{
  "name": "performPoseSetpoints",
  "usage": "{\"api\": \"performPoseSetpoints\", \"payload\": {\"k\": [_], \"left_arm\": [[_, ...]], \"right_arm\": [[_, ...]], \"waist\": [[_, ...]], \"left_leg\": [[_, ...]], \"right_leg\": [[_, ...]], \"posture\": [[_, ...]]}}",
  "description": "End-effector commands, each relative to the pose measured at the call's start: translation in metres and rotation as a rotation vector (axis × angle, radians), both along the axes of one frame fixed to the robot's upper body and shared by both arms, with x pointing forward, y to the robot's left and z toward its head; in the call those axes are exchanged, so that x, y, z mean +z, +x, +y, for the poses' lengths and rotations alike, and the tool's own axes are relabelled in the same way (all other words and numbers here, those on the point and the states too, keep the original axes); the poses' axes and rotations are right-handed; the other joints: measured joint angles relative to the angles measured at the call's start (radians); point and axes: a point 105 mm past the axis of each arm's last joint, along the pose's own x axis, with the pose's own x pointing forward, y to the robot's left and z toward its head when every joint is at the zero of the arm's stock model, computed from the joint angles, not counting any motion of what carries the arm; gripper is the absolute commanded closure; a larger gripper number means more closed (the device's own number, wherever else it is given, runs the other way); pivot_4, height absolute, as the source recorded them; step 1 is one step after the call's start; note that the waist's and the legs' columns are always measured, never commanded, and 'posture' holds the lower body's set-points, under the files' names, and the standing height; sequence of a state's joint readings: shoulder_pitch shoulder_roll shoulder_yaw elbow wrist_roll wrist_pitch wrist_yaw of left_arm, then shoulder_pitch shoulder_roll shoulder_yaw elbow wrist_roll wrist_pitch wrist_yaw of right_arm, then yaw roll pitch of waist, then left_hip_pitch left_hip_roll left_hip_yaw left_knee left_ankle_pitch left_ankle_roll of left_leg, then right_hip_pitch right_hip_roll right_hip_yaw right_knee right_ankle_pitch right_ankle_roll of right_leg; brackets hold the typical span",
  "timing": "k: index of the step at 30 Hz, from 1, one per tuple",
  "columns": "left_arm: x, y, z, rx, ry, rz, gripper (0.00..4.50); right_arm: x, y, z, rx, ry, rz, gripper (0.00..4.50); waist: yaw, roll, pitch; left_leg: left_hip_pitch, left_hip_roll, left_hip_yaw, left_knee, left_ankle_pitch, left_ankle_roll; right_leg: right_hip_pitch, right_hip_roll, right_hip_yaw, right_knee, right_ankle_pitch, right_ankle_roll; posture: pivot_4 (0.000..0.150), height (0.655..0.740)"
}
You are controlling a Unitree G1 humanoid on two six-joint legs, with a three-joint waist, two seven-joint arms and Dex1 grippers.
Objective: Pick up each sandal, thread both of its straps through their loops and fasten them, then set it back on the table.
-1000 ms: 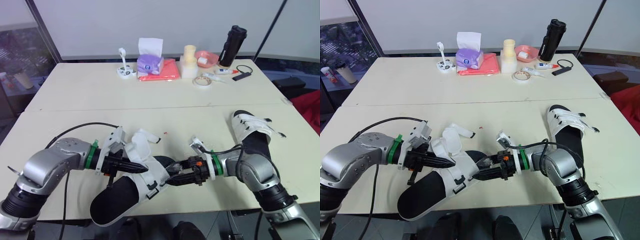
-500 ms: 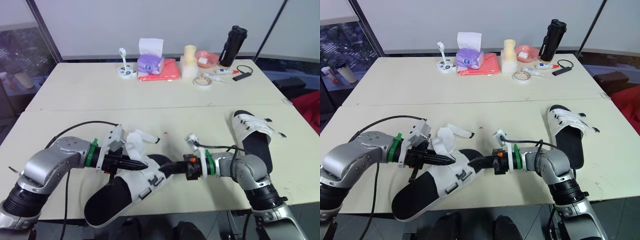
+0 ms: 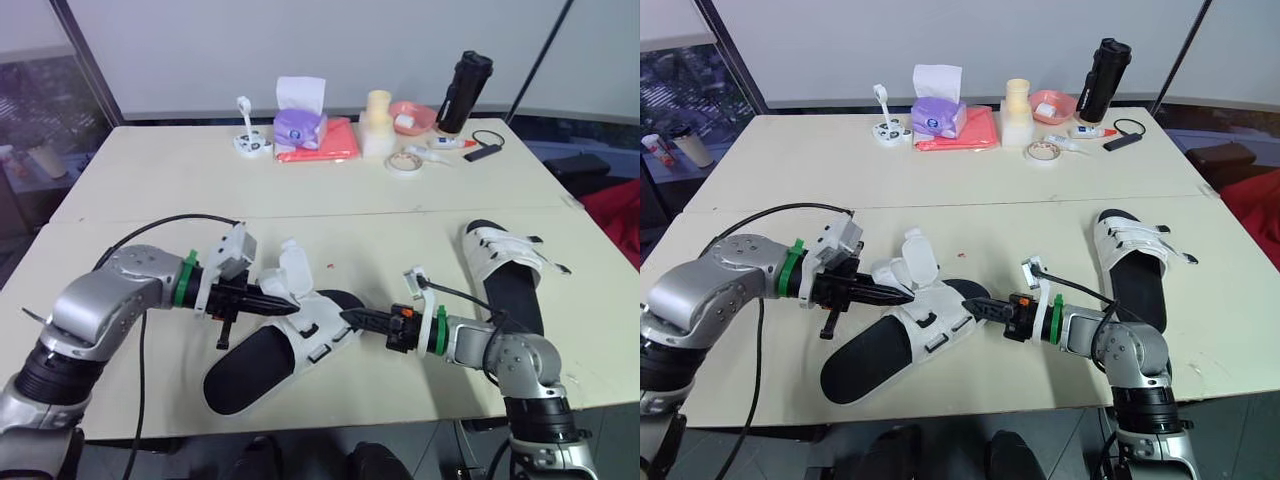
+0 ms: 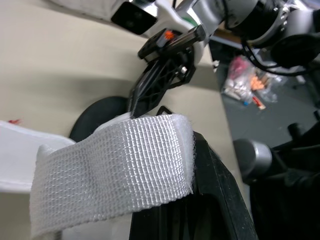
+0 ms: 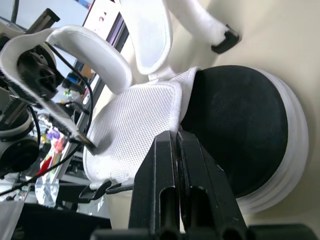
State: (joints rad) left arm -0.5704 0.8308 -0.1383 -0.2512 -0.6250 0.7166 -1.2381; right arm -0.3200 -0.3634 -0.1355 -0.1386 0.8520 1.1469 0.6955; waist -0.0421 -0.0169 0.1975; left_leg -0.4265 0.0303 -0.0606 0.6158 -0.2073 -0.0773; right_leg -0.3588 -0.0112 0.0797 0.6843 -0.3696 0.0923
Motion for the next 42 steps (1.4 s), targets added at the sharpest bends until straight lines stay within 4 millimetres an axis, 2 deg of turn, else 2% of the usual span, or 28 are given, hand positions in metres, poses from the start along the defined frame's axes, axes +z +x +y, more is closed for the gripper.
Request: {"api": "performPoseSetpoints", "payload": {"k": [1,4,5,8,9,11,14,18,22,27,32,36,39,42], "left_arm": [[0.007,0.008,0.001,0.001,0.006,-0.058,4.5],[0.007,0.01,0.0,-0.003,0.005,-0.064,4.5],[0.007,0.009,-0.001,-0.012,0.001,-0.057,4.5],[0.006,0.002,-0.004,-0.042,-0.007,-0.033,4.5],[0.005,0.001,-0.005,-0.051,-0.007,-0.026,4.5],[0.004,-0.001,-0.006,-0.058,-0.006,-0.02,4.5],[0.003,0.0,-0.007,-0.051,-0.007,-0.022,4.5],[0.008,0.009,-0.003,-0.005,-0.029,-0.034,4.5],[0.017,0.012,-0.005,0.005,-0.082,-0.025,4.5],[0.03,0.011,-0.018,-0.021,-0.177,0.02,4.5],[0.023,0.009,-0.028,-0.053,-0.167,0.039,4.5],[0.02,0.01,-0.031,-0.061,-0.165,0.044,4.5],[0.021,0.011,-0.034,-0.062,-0.18,0.045,4.5],[0.023,0.014,-0.039,-0.054,-0.206,0.045,4.5]], "right_arm": [[0.018,0.013,-0.023,-0.132,0.042,-0.066,4.44],[0.021,0.014,-0.036,-0.203,0.072,-0.06,4.44],[0.02,0.009,-0.037,-0.196,0.077,-0.055,4.44],[0.016,-0.005,-0.033,-0.154,0.077,-0.034,4.44],[0.015,-0.009,-0.029,-0.133,0.076,-0.031,4.2],[0.017,-0.014,-0.023,-0.09,0.086,-0.031,3.61],[0.021,-0.021,-0.015,-0.033,0.104,-0.03,2.17],[0.017,-0.036,-0.001,0.07,0.046,-0.027,0.09],[0.017,-0.03,-0.01,0.072,-0.016,-0.07,0.03],[0.03,-0.019,-0.033,0.085,-0.065,-0.129,0.03],[0.038,-0.014,-0.057,0.123,-0.176,-0.211,0.03],[0.041,-0.013,-0.064,0.142,-0.237,-0.255,0.03],[0.04,-0.003,-0.068,0.101,-0.293,-0.311,0.03],[0.039,0.009,-0.065,0.06,-0.34,-0.397,0.9]], "waist": [[0.003,0.0,0.0],[0.004,0.0,0.0],[0.004,0.0,0.0],[0.002,0.0,0.0],[0.0,0.0,0.0],[-0.006,0.0,0.0],[-0.003,0.0,0.0],[-0.001,0.0,0.0],[-0.001,0.0,0.0],[0.003,0.0,0.0],[0.002,0.0,0.0],[0.0,0.0,0.0],[0.0,0.0,0.0],[0.001,0.0,0.0]], "left_leg": [[0.0,0.0,0.0,0.0,0.0,0.0],[0.0,0.0,0.0,0.001,0.0,0.0],[0.0,0.0,0.0,0.0,0.0,0.0],[0.0,0.0,0.0,-0.001,0.0,0.0],[0.0,0.0,0.0,-0.001,0.0,0.0],[0.0,0.0,0.001,-0.001,0.0,0.0],[0.001,0.001,0.0,0.0,0.0,0.0],[0.0,0.0,0.0,0.0,0.0,0.0],[0.0,0.0,0.0,0.0,0.0,0.0],[0.0,0.0,0.0,0.002,0.0,0.0],[0.0,0.0,0.0,0.003,0.0,0.0],[0.0,0.0,0.0,0.003,0.0,0.0],[0.0,0.0,0.0,0.003,0.0,0.0],[0.0,0.0,0.0,0.004,0.0,0.0]], "right_leg": [[0.0,0.0,0.0,0.0,0.0,0.0],[0.0,0.0,0.0,0.0,0.0,0.0],[0.0,0.0,0.0,0.0,0.0,0.0],[0.0,0.0,0.0,0.0,0.0,0.0],[0.0,0.0,0.0,0.0,0.0,0.0],[0.0,0.0,0.001,0.0,0.0,0.0],[0.0,0.001,0.001,0.001,0.0,0.0],[0.0,0.001,0.001,0.001,0.0,0.0],[0.0,0.001,0.0,0.001,0.0,0.0],[0.0,0.0,0.0,0.001,0.0,0.0],[0.0,0.0,0.0,0.001,0.0,0.0],[0.0,0.001,0.0,0.001,0.0,0.0],[0.0,0.001,0.0,0.001,0.0,0.0],[0.001,0.0,0.0,0.002,0.0,0.0]], "posture": [[0.15,0.74],[0.15,0.74],[0.15,0.74],[0.15,0.74],[0.15,0.74],[0.15,0.74],[0.15,0.74],[0.15,0.74],[0.15,0.74],[0.15,0.74],[0.15,0.74],[0.15,0.74],[0.15,0.74],[0.15,0.74]]}}
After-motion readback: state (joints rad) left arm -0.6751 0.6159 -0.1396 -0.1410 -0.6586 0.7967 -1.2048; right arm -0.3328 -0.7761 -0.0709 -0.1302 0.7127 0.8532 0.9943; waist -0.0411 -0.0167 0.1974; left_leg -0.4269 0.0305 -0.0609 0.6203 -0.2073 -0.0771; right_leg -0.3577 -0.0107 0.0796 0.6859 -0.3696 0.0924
